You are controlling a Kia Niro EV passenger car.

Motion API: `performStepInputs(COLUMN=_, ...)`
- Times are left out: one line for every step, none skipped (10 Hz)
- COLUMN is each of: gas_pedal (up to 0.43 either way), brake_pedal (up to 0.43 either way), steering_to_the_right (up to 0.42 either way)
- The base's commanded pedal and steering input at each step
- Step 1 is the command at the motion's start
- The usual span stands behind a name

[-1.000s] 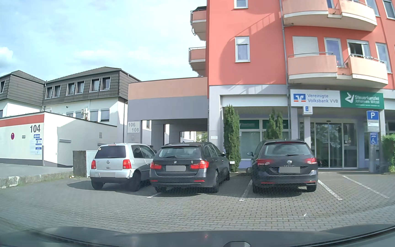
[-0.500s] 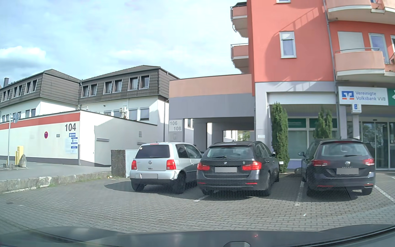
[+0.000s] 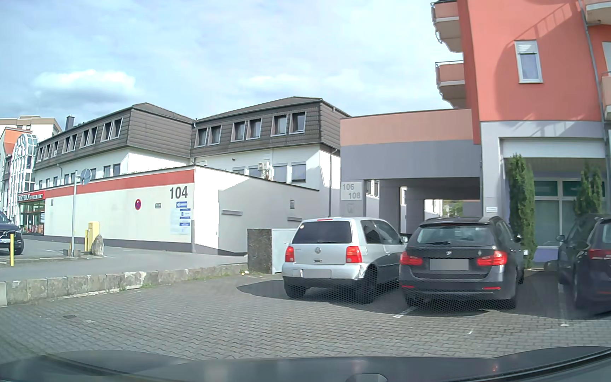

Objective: Follow the waypoints while adhering to traffic rules and regulations

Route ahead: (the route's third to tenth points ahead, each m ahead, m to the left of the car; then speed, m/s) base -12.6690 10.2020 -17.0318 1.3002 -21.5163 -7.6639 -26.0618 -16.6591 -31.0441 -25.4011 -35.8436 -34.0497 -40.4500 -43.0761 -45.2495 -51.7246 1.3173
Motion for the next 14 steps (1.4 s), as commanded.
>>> performStepInputs(gas_pedal=0.0, brake_pedal=0.0, steering_to_the_right=-0.976)
performStepInputs(gas_pedal=0.0, brake_pedal=0.0, steering_to_the_right=-0.975)
performStepInputs(gas_pedal=0.0, brake_pedal=0.0, steering_to_the_right=-0.975)
performStepInputs(gas_pedal=0.0, brake_pedal=0.0, steering_to_the_right=-0.974)
performStepInputs(gas_pedal=0.0, brake_pedal=0.0, steering_to_the_right=-0.973)
performStepInputs(gas_pedal=0.0, brake_pedal=0.0, steering_to_the_right=-0.973)
performStepInputs(gas_pedal=0.0, brake_pedal=0.0, steering_to_the_right=-0.972)
performStepInputs(gas_pedal=0.0, brake_pedal=0.0, steering_to_the_right=-0.972)
performStepInputs(gas_pedal=0.0, brake_pedal=0.0, steering_to_the_right=-0.972)
performStepInputs(gas_pedal=0.0, brake_pedal=0.0, steering_to_the_right=-0.972)
performStepInputs(gas_pedal=0.0, brake_pedal=0.0, steering_to_the_right=-0.972)
performStepInputs(gas_pedal=0.0, brake_pedal=0.0, steering_to_the_right=-0.973)
performStepInputs(gas_pedal=0.0, brake_pedal=0.0, steering_to_the_right=-0.972)
performStepInputs(gas_pedal=0.0, brake_pedal=0.0, steering_to_the_right=-0.973)
